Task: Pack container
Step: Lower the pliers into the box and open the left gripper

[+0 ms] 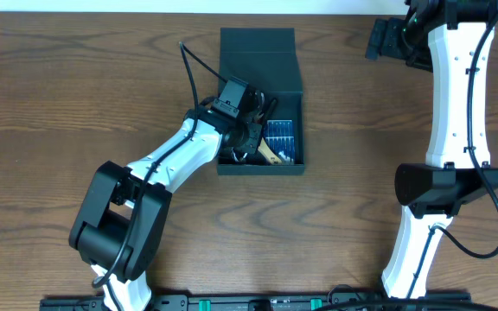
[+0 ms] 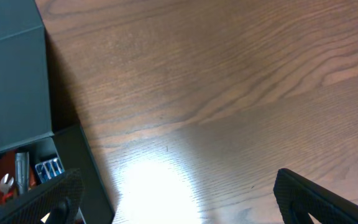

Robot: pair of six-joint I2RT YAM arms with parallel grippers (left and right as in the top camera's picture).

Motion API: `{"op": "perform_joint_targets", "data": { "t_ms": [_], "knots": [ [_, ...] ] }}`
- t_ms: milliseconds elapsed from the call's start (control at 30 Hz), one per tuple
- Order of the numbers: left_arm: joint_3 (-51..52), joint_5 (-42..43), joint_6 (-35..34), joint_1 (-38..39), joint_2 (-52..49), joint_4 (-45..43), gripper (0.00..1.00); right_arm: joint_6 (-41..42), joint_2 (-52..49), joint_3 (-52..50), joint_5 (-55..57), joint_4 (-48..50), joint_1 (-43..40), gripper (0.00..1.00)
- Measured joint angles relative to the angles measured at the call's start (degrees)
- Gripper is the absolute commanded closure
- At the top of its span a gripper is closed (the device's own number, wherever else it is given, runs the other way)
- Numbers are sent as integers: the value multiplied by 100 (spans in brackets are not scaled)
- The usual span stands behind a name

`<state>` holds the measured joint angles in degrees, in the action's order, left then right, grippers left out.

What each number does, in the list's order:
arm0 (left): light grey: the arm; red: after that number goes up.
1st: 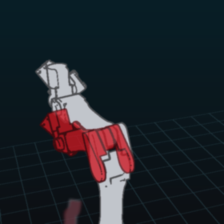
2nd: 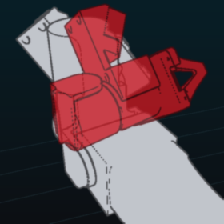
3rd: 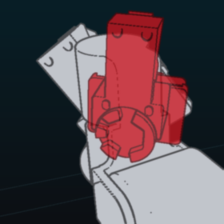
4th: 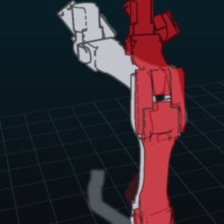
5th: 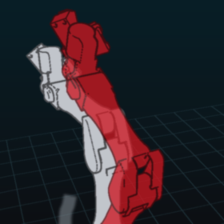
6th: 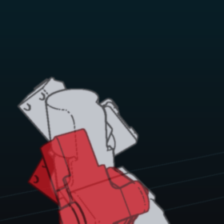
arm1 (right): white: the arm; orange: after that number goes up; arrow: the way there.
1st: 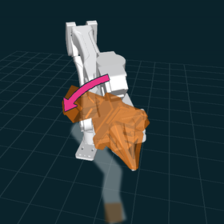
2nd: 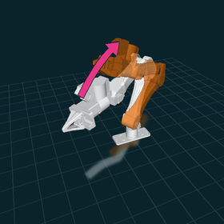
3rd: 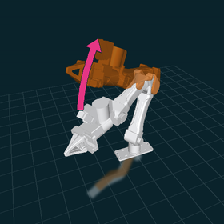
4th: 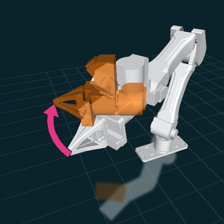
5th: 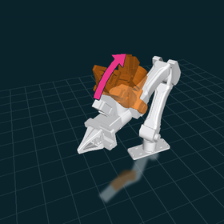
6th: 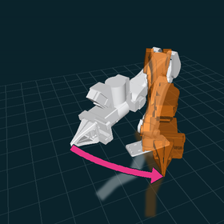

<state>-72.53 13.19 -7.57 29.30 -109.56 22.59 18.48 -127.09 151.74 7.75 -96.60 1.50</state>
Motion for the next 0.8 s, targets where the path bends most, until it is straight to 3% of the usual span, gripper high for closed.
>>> {"op": "perform_joint_targets", "data": {
  "t_ms": [367, 533, 600, 800],
  "knots": [
    [-83, 111, 354, -11, -70, 142, 94, 0, 0, 0, 0, -2, 0, 1],
    [-90, 173, 483, 0, -111, 317, 73, 0, 0, 0, 0, -2, 0, 1],
    [-90, 192, 518, 13, -219, 354, 53, 0, 0, 0, 0, -2, 0, 1],
    [-83, 236, 498, 28, -354, 374, 45, 0, 0, 0, 0, 0, 0, 1]
  ]
}}
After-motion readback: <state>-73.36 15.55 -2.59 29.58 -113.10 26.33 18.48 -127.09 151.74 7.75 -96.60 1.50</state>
